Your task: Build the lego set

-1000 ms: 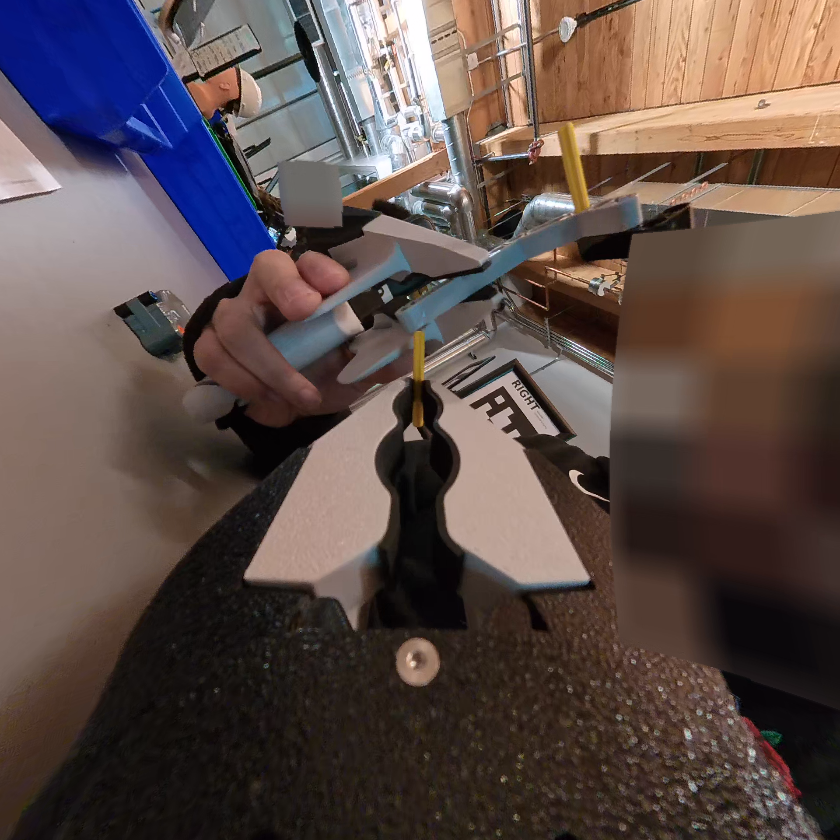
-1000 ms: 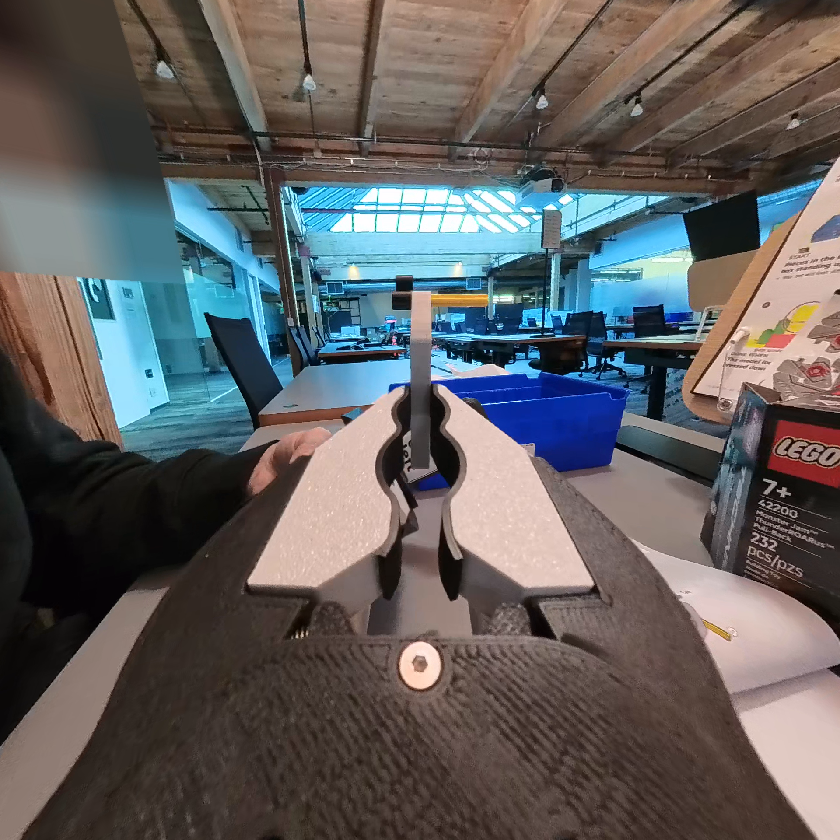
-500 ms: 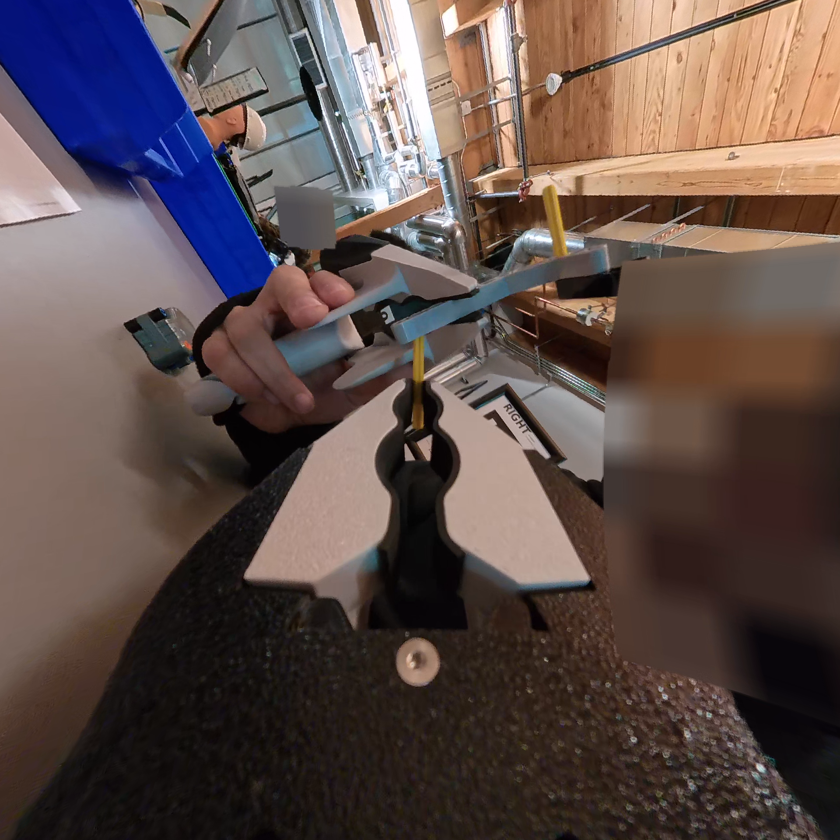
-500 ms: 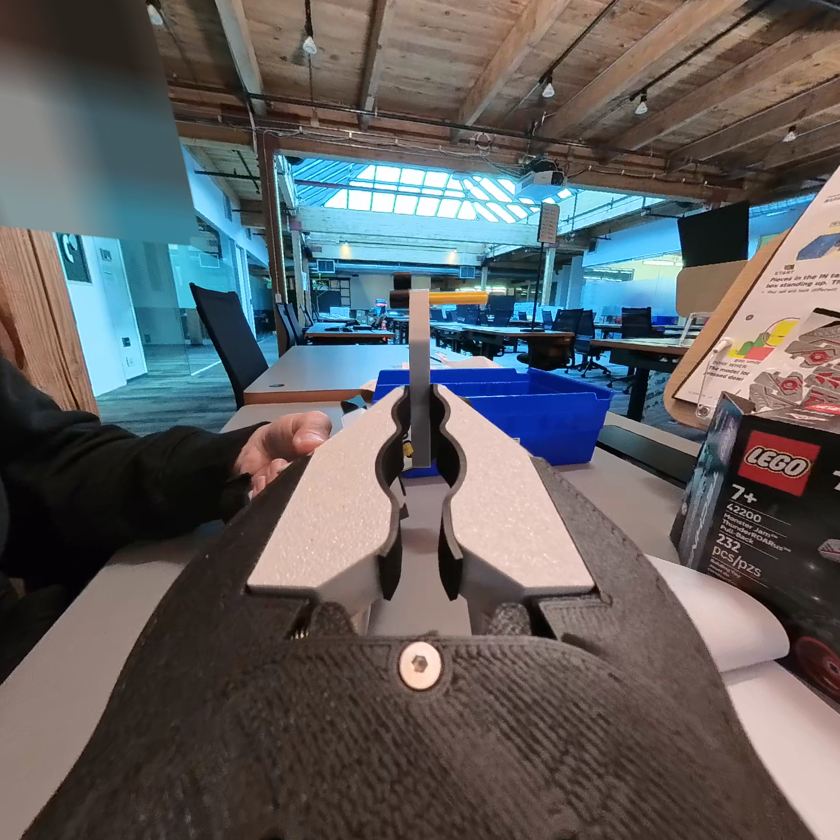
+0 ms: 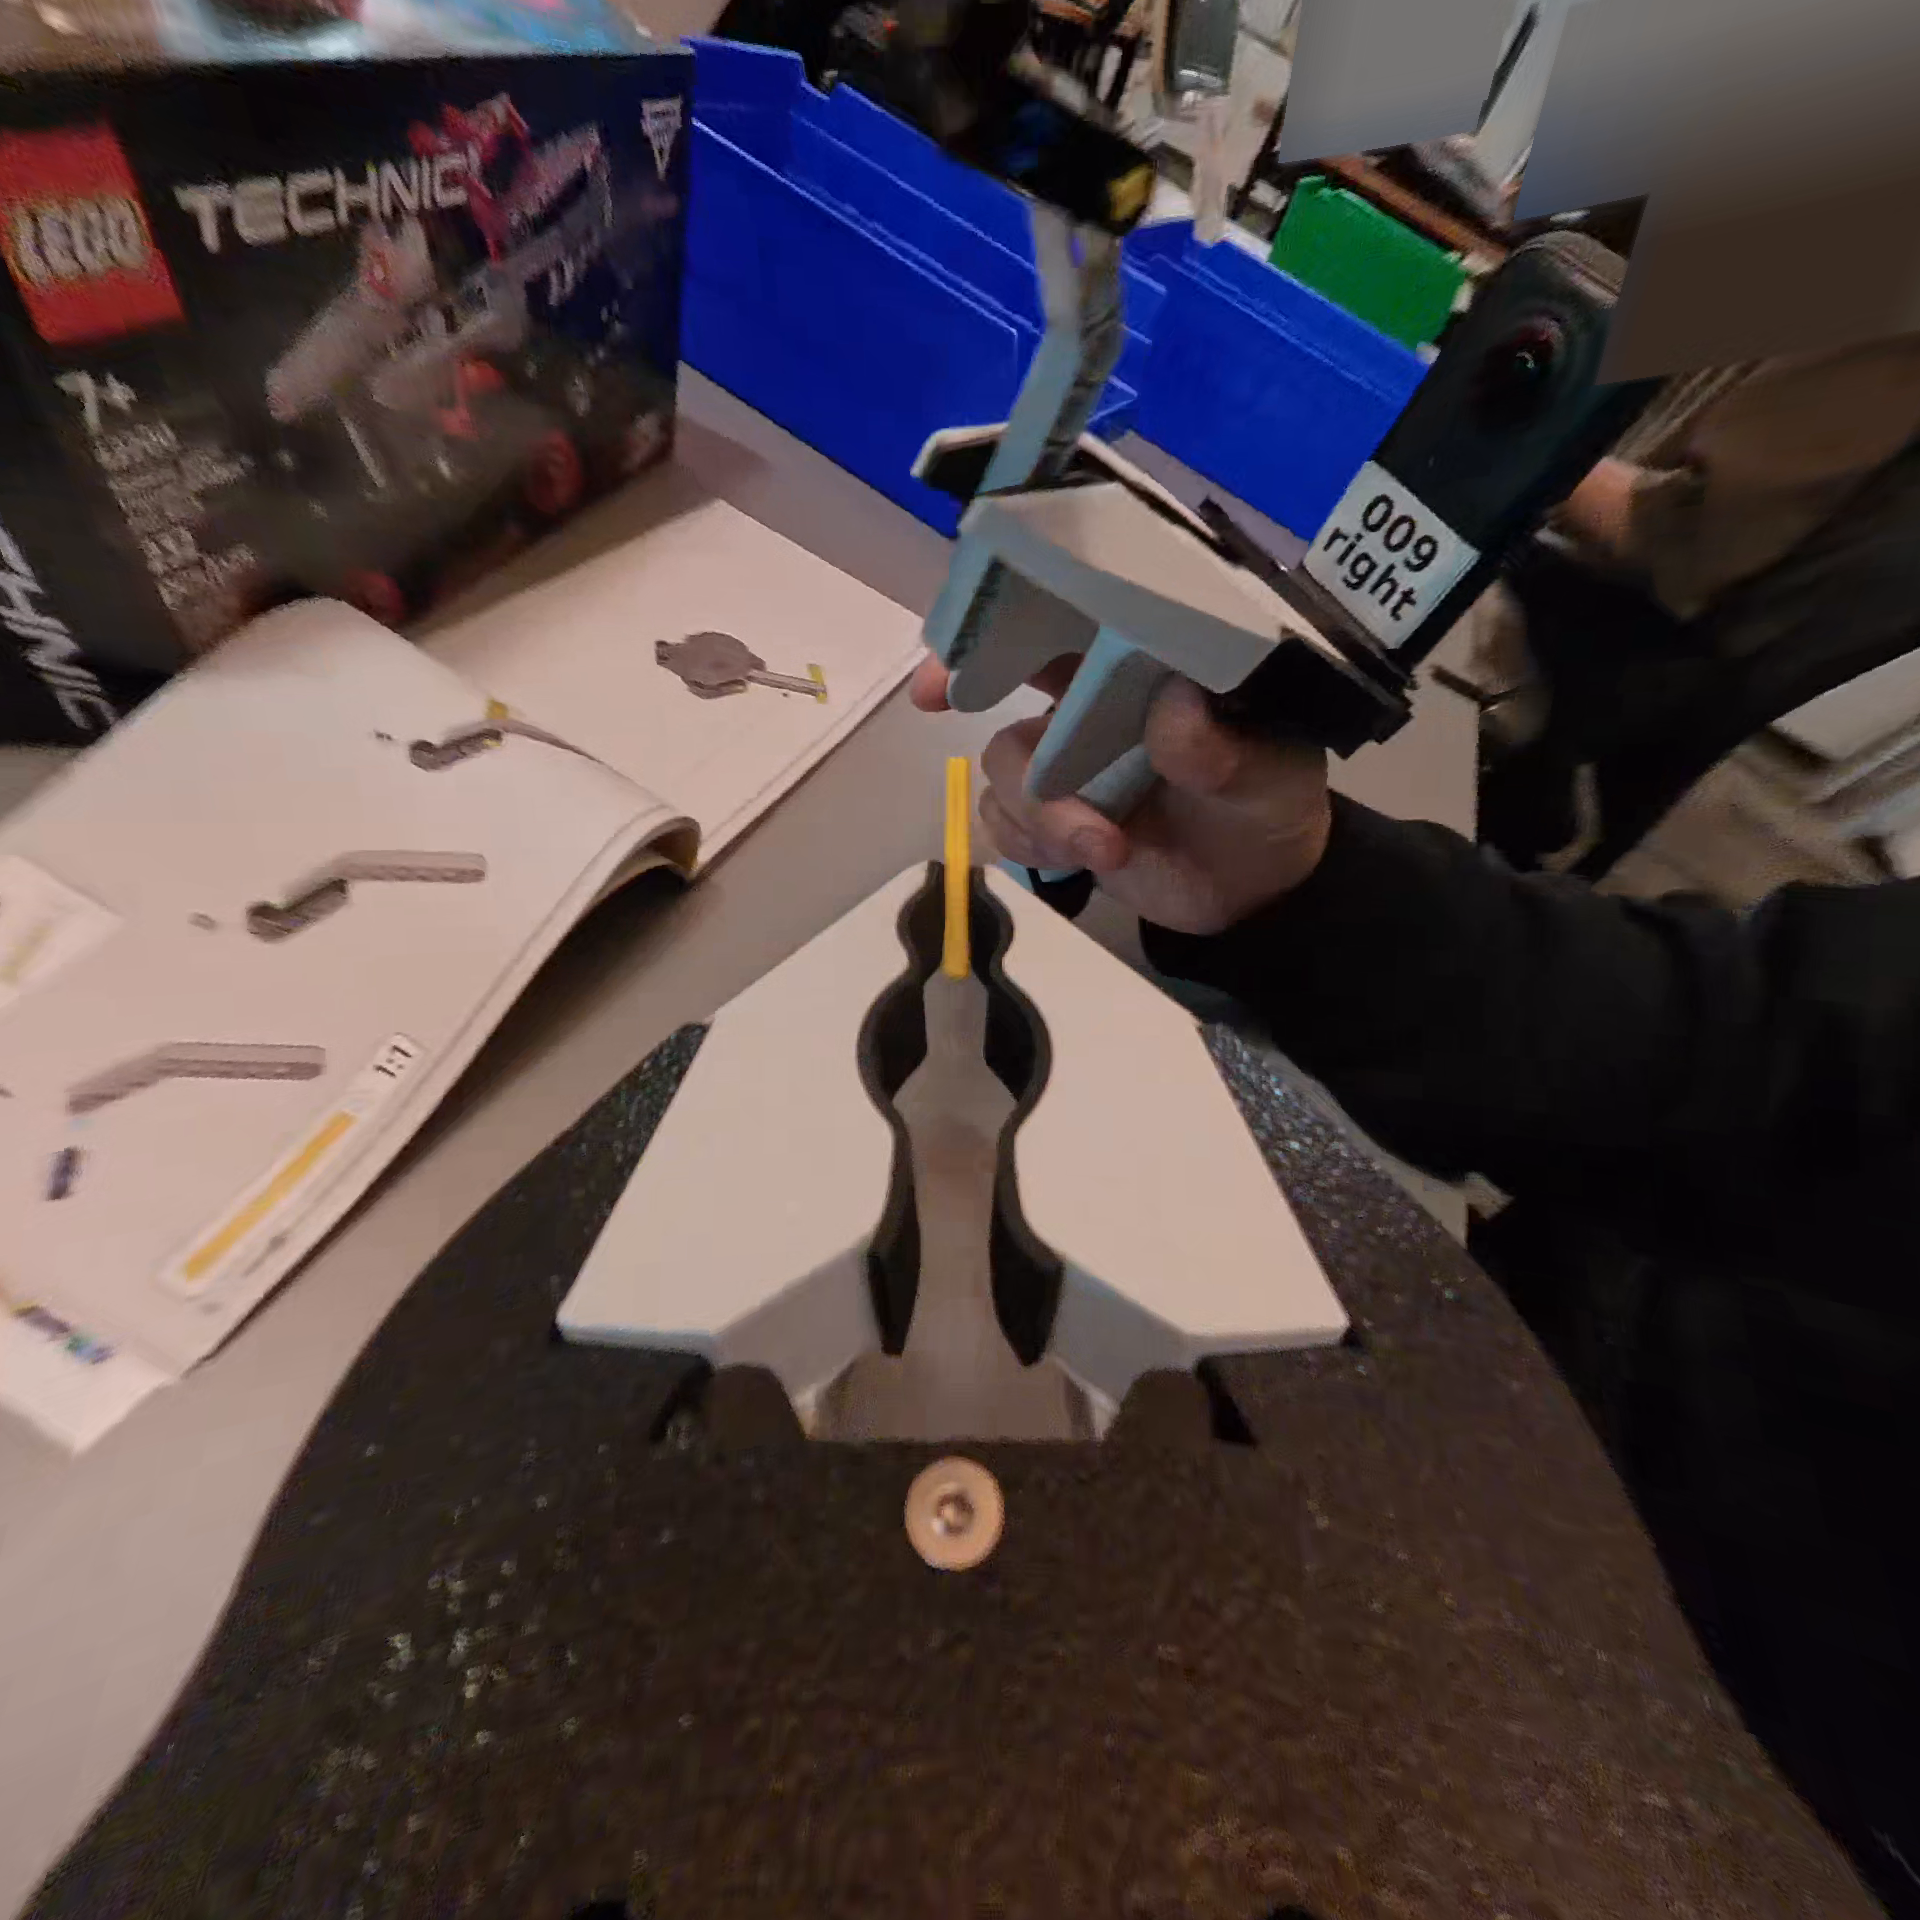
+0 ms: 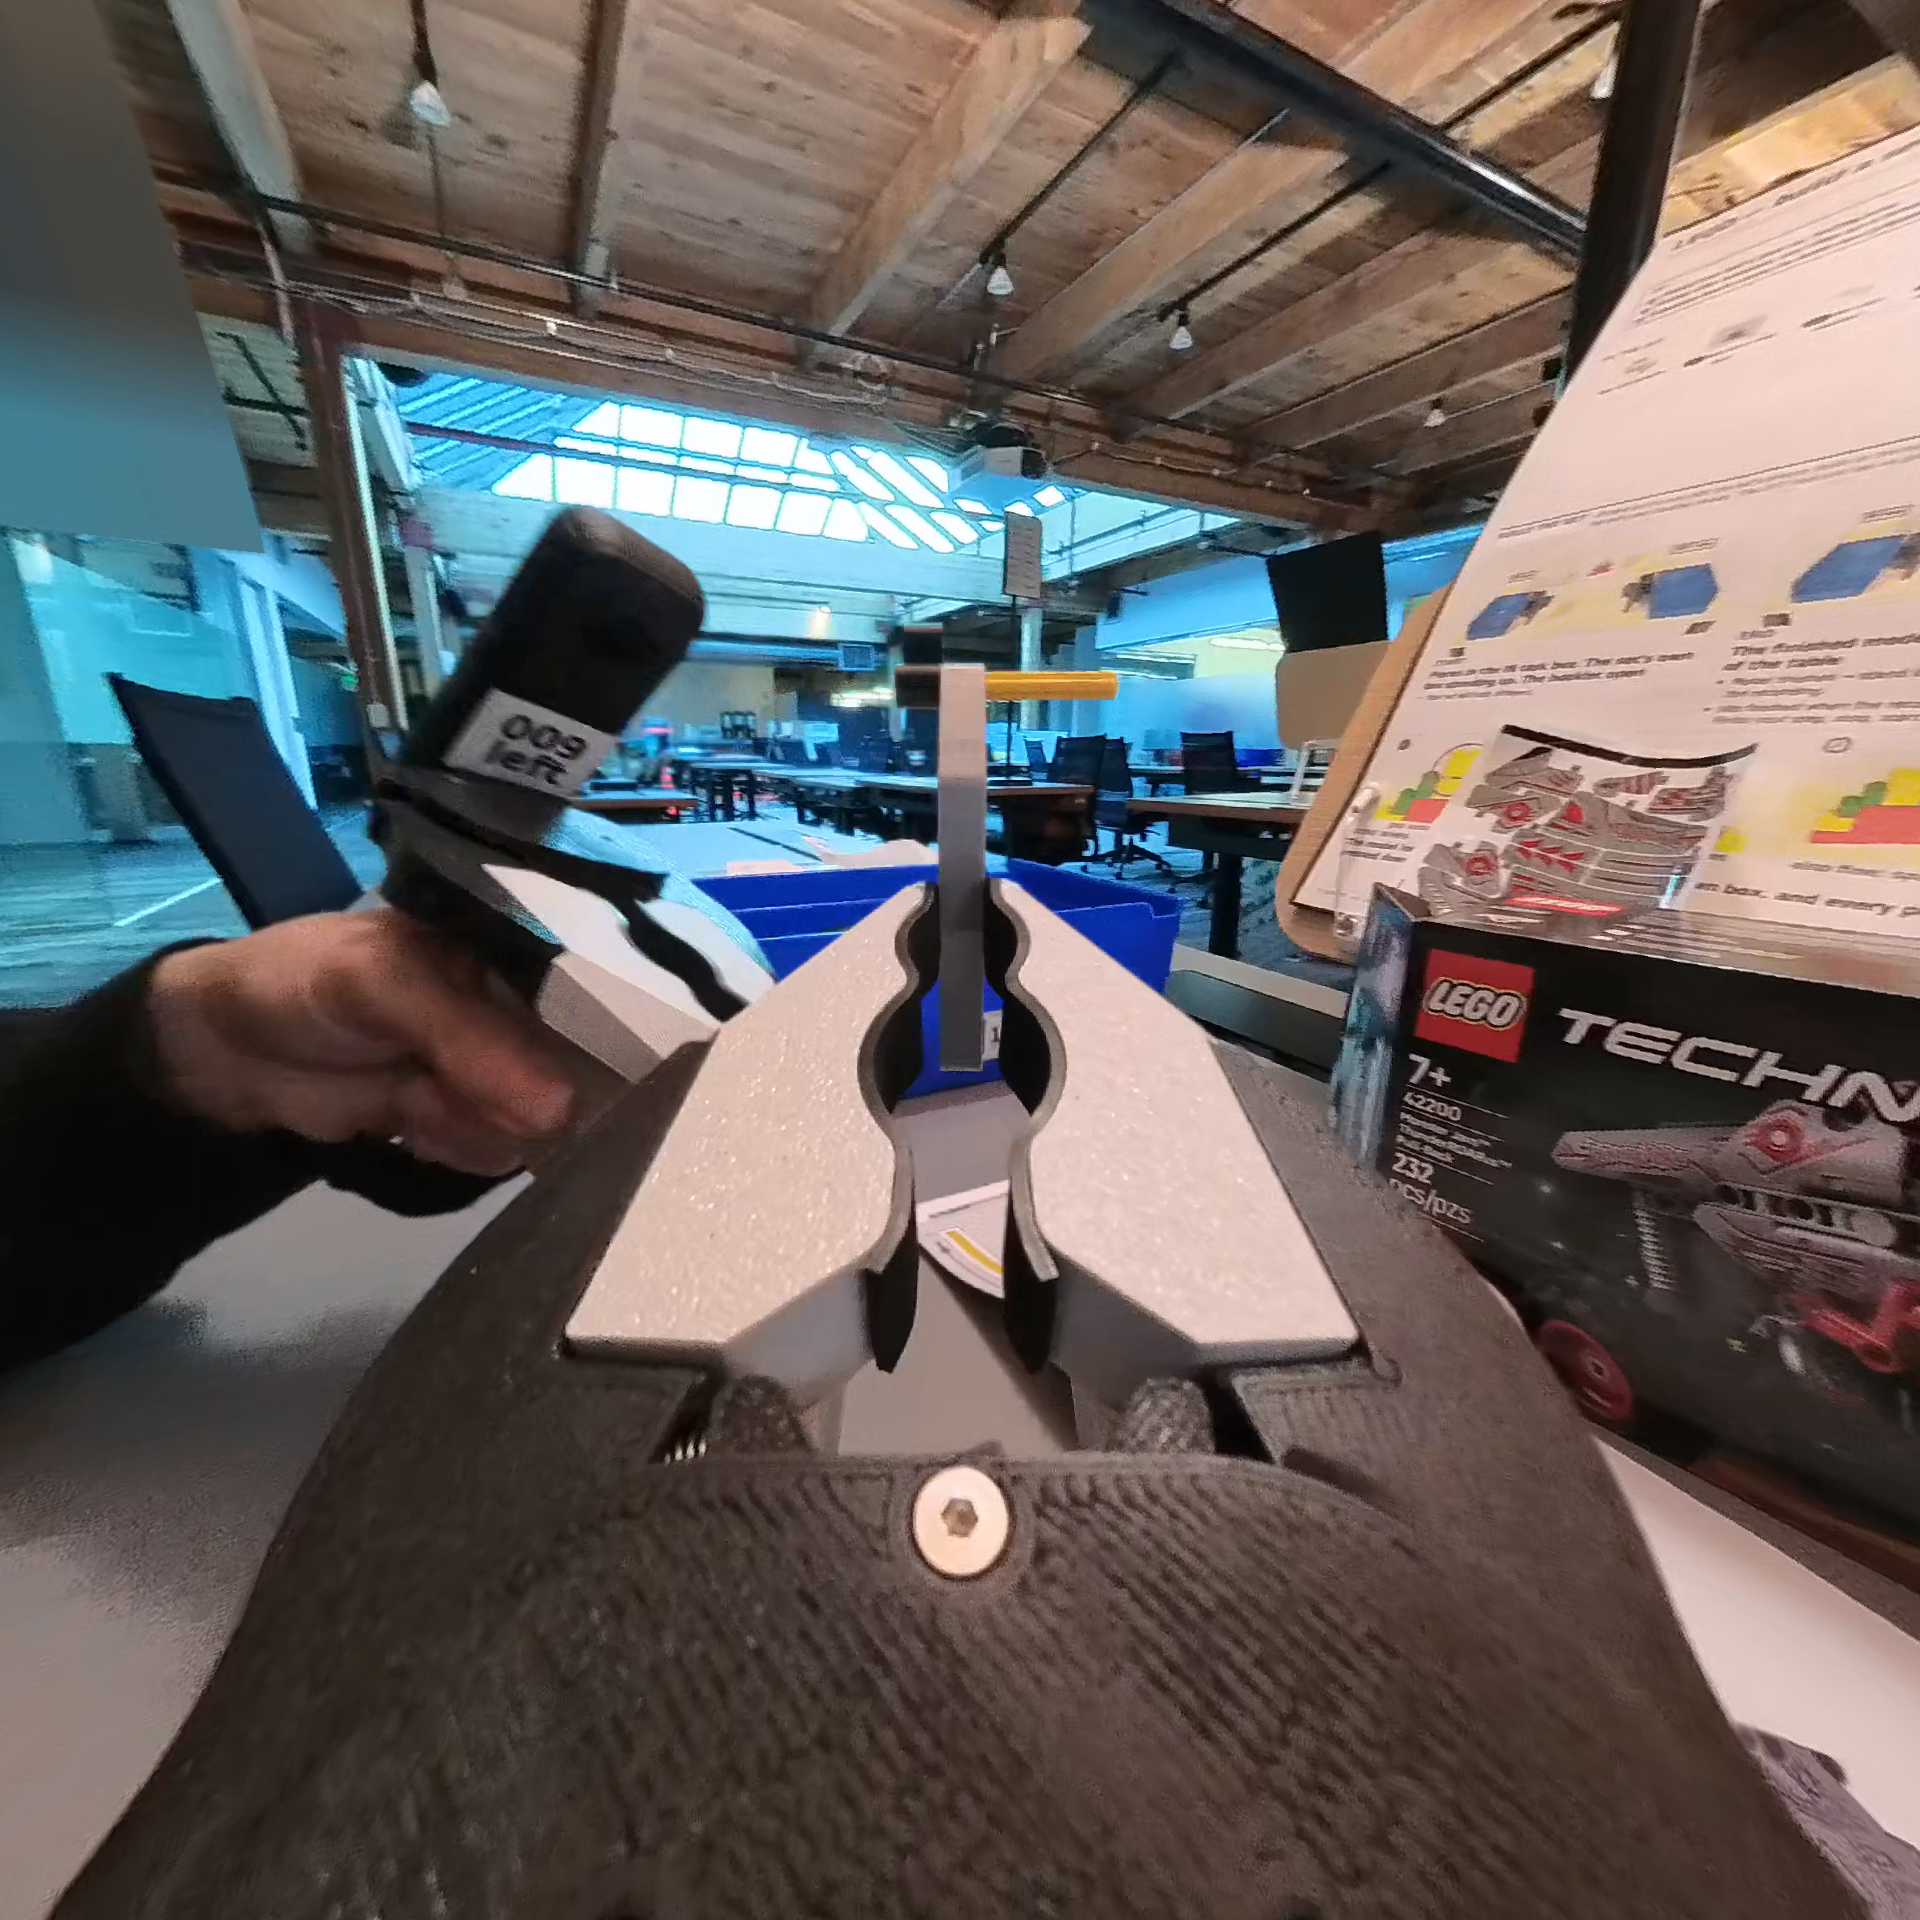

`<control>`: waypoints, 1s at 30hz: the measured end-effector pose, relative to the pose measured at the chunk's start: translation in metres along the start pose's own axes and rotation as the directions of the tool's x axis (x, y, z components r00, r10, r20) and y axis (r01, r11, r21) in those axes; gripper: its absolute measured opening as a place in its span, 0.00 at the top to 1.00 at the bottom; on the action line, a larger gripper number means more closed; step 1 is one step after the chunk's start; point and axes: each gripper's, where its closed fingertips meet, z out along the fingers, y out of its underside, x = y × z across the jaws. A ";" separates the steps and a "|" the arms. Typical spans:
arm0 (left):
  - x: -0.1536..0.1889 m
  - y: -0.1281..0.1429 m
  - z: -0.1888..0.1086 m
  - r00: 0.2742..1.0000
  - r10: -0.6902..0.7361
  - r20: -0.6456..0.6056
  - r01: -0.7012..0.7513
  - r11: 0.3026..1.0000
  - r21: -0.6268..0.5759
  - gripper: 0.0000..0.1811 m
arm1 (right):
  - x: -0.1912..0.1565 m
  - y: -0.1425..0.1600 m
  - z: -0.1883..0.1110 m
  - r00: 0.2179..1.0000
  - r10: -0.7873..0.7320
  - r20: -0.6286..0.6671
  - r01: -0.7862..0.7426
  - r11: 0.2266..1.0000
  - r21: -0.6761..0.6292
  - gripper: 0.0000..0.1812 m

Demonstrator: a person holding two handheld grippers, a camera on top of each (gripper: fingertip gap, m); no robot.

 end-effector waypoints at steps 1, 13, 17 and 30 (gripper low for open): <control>0.001 -0.001 -0.001 1.000 0.019 0.019 -0.019 1.000 -0.002 0.99 | 0.002 0.001 0.000 1.000 -0.002 -0.015 0.002 1.000 -0.004 0.97; -0.016 0.012 -0.002 0.995 -0.040 0.094 0.048 0.995 -0.085 0.99 | -0.003 0.030 0.014 0.995 0.042 -0.086 -0.051 0.993 -0.105 0.97; -0.020 0.015 -0.002 0.993 -0.055 0.101 0.064 0.994 -0.093 0.99 | -0.006 0.040 0.017 0.995 0.049 -0.083 -0.059 0.991 -0.124 0.97; -0.031 0.020 -0.003 0.989 -0.092 0.114 0.103 0.989 -0.102 0.99 | -0.004 0.047 0.019 0.992 -0.038 -0.124 0.019 0.988 -0.151 0.97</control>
